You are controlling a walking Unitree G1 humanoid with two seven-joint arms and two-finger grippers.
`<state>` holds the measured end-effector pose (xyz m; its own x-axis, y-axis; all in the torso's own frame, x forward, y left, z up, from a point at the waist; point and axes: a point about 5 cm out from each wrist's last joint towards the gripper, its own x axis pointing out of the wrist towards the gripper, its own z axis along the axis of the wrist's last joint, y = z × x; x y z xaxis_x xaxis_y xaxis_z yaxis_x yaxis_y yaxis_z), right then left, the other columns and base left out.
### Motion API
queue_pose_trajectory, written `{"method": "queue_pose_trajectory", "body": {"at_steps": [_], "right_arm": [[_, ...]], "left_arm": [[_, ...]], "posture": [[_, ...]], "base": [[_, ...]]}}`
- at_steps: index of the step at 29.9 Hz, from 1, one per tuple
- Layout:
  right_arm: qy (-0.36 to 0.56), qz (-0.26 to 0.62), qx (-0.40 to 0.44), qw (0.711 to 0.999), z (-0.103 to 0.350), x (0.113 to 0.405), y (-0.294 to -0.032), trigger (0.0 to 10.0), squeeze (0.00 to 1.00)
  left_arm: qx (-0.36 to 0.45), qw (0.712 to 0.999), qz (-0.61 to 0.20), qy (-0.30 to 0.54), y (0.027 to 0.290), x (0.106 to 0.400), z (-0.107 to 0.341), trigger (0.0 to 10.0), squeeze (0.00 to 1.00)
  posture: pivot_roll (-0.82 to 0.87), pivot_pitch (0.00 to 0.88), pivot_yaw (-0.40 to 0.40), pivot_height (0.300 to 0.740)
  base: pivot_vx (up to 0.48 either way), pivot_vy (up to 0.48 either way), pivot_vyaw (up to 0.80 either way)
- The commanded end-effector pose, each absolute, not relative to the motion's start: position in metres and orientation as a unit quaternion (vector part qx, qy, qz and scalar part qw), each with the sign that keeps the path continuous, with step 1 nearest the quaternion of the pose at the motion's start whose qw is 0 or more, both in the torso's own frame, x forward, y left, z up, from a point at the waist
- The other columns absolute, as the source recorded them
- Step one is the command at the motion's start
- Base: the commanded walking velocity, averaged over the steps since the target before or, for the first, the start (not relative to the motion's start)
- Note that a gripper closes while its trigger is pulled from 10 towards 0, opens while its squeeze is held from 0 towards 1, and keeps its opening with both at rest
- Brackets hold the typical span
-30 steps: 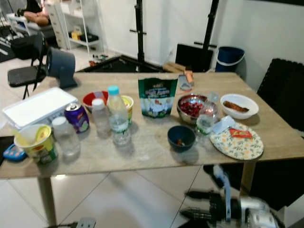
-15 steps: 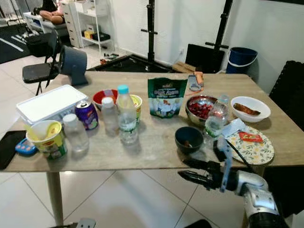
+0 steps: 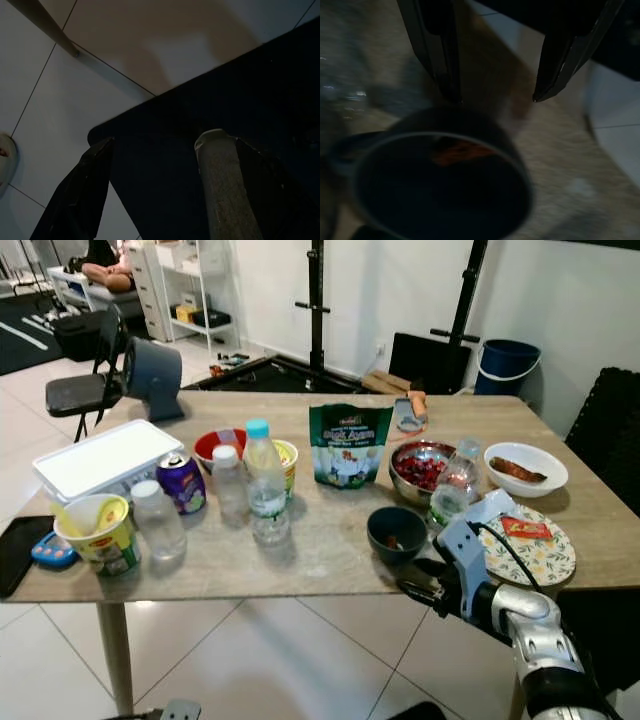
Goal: Restocking fridge
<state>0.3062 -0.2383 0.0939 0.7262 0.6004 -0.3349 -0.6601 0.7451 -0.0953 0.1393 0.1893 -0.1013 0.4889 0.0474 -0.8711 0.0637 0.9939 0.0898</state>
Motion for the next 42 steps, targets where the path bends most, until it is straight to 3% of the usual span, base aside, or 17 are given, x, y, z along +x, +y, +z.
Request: {"method": "queue_pose_trajectory", "body": {"at_steps": [1,11,31,36,42], "right_arm": [[0.136,0.321,-0.118,0.93,0.095,0.31,-0.24,10.0,0.0],[0.119,0.285,-0.135,0.941,0.095,0.318,-0.233,10.0,0.0],[0.067,0.391,-0.082,0.914,0.091,0.311,-0.184,10.0,0.0],[0.051,0.439,-0.048,0.896,0.092,0.304,-0.164,10.0,0.0],[0.044,0.449,-0.036,0.892,0.094,0.303,-0.158,10.0,0.0]], "left_arm": [[0.062,0.855,0.0,0.515,0.197,0.134,-0.102,10.0,0.0],[0.065,0.854,-0.003,0.516,0.197,0.133,-0.103,10.0,0.0],[0.066,0.854,-0.003,0.516,0.198,0.133,-0.102,10.0,0.0],[0.065,0.854,-0.002,0.517,0.197,0.132,-0.103,10.0,0.0],[0.064,0.854,-0.001,0.516,0.197,0.133,-0.103,10.0,0.0]], "posture": [[-0.04,0.009,-0.017,0.74],[-0.04,0.006,-0.013,0.74],[-0.04,0.007,-0.013,0.74],[-0.04,0.008,-0.014,0.74],[-0.04,0.008,-0.016,0.74]], "base": [[0.0,0.0,0.0],[0.0,0.0,0.0],[0.0,0.0,0.0],[0.0,0.0,0.0],[0.0,0.0,0.0]]}}
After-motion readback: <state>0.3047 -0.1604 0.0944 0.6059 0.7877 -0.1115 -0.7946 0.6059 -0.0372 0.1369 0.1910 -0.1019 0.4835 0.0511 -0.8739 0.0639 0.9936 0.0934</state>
